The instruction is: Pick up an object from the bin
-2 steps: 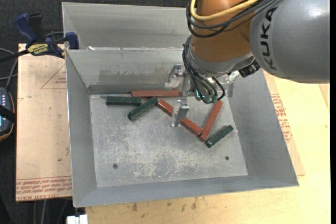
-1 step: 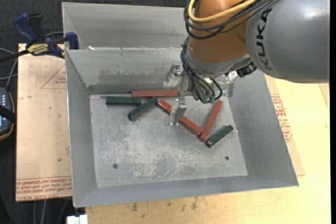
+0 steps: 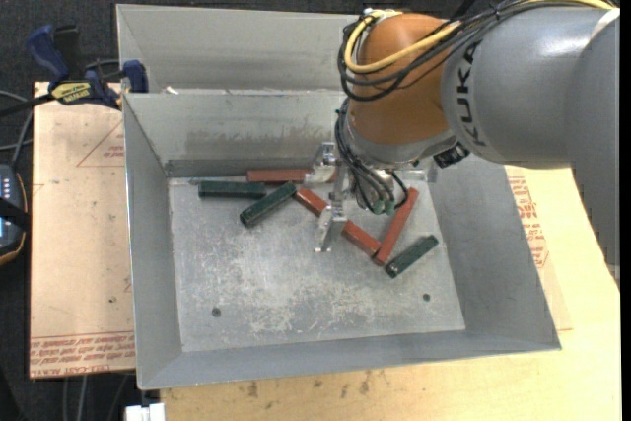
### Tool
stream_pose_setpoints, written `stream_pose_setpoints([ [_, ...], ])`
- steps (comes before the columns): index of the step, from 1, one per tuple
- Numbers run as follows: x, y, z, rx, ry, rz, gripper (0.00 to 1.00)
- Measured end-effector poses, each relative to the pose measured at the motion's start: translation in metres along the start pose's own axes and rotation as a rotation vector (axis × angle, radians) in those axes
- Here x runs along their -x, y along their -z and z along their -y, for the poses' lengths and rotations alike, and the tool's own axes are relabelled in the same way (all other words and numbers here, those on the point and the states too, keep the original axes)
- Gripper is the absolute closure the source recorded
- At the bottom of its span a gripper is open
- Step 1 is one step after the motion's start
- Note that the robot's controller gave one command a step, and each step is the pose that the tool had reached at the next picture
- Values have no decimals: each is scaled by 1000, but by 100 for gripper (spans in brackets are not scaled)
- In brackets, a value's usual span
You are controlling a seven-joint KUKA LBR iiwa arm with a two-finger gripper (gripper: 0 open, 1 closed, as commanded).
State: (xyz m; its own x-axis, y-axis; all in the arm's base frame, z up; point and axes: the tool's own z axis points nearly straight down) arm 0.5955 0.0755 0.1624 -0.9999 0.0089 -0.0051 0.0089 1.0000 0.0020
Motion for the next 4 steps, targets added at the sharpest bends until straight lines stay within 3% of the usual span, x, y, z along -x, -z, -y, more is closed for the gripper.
stream_pose_setpoints([
  [1,17,-67,5,-1,61,0,0],
  [2,23,-79,2,6,5,14,0],
  [3,17,-78,127,0,3,36,100],
  [4,11,-83,127,-1,4,10,0],
])
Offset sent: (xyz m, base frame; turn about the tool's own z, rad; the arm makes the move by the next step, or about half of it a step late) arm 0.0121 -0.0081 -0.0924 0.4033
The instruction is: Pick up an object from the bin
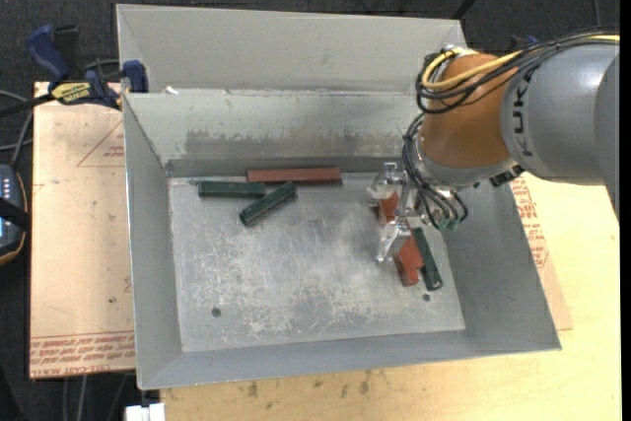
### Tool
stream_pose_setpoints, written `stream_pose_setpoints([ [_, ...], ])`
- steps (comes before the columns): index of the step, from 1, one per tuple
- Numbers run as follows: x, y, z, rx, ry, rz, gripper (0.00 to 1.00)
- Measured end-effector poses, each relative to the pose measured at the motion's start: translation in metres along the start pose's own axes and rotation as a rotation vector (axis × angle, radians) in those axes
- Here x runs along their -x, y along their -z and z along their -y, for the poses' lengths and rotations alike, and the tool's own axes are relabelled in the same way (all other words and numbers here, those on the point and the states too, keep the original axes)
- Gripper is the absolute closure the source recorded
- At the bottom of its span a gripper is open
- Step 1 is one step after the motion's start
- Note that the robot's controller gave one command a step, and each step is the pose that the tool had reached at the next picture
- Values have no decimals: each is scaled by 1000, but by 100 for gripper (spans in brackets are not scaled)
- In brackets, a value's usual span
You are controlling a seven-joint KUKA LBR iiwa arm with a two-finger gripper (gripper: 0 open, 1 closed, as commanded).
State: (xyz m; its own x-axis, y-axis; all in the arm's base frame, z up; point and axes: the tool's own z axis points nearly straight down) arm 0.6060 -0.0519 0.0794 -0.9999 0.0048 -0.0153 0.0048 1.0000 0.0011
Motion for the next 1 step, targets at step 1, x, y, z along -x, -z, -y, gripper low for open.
stream_pose_setpoints([
  [1,1,0,0,0,-1,3,0],
])
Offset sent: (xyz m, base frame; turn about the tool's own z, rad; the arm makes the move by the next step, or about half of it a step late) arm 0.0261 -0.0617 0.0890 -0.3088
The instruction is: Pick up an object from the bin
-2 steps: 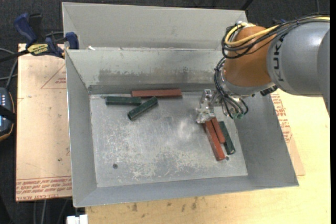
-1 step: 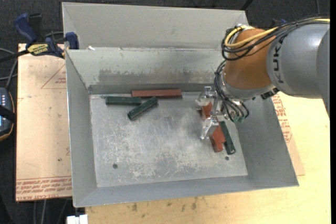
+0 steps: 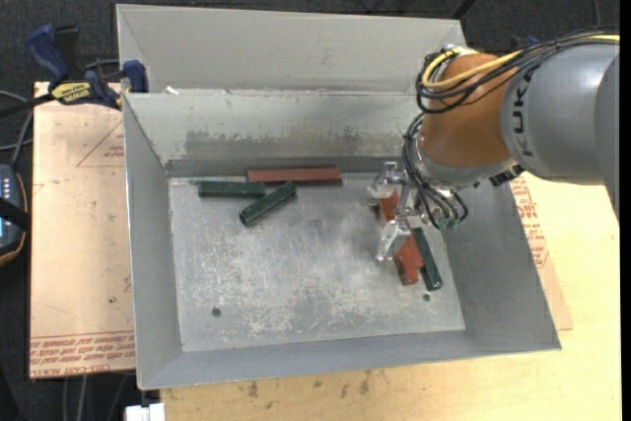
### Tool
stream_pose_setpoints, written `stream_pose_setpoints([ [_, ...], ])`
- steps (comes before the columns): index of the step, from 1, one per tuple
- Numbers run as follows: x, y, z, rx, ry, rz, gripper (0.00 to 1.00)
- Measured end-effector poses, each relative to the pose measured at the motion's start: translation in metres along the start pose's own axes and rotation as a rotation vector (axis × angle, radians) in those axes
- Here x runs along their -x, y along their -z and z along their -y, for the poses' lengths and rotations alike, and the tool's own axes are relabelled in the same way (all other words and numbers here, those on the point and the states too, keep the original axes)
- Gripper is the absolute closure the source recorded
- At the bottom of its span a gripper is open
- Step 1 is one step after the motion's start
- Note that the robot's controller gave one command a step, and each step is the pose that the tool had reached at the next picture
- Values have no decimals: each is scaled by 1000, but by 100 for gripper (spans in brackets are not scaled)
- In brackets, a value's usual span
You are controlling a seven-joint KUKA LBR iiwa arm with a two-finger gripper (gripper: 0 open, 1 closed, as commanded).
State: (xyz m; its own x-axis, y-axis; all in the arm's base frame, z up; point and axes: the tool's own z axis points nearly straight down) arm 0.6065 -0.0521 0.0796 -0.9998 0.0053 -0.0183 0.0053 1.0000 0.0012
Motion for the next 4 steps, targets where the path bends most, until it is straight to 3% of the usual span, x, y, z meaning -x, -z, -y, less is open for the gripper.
stream_pose_setpoints([
  [1,1,8,5,2,47,-10,0],
  [2,-9,6,61,-4,338,10,100],
  [3,-10,4,61,-4,337,11,0],
  [4,-10,4,61,-3,338,11,0],
])
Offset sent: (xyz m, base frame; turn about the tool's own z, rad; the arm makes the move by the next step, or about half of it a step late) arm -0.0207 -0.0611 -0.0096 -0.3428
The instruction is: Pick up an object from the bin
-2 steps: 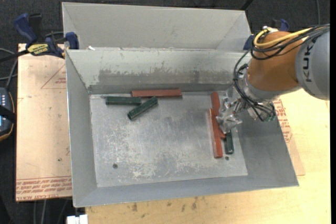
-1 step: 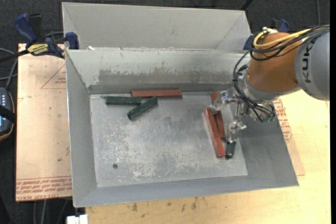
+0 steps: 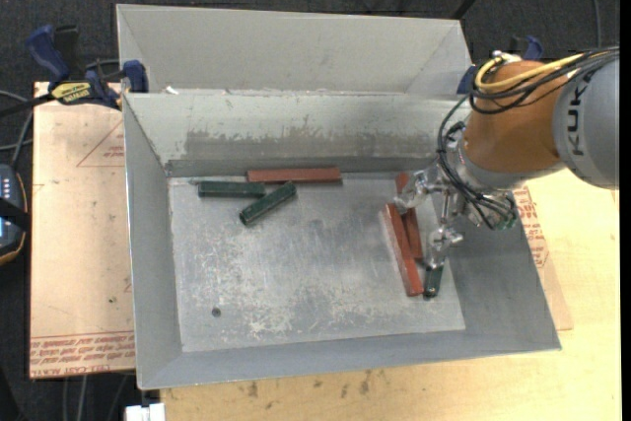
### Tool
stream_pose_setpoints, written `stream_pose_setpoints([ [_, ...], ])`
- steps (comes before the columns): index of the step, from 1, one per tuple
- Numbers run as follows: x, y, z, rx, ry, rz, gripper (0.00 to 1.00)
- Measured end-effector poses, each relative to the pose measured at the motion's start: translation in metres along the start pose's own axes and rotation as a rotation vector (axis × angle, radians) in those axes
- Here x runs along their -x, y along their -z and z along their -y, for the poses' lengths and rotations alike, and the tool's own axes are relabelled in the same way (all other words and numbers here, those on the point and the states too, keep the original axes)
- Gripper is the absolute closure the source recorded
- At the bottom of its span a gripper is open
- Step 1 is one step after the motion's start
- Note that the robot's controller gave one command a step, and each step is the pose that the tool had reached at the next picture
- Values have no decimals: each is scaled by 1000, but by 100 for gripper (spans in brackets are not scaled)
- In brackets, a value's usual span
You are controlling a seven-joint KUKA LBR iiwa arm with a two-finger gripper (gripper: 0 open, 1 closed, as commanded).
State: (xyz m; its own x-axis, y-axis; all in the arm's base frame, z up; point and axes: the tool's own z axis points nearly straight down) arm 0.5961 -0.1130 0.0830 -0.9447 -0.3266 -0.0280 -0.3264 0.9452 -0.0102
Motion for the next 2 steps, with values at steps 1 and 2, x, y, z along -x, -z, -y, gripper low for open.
stream_pose_setpoints([
  [1,23,-6,-3,11,553,-12,100],
  [2,23,-6,-3,11,553,-12,100],
])
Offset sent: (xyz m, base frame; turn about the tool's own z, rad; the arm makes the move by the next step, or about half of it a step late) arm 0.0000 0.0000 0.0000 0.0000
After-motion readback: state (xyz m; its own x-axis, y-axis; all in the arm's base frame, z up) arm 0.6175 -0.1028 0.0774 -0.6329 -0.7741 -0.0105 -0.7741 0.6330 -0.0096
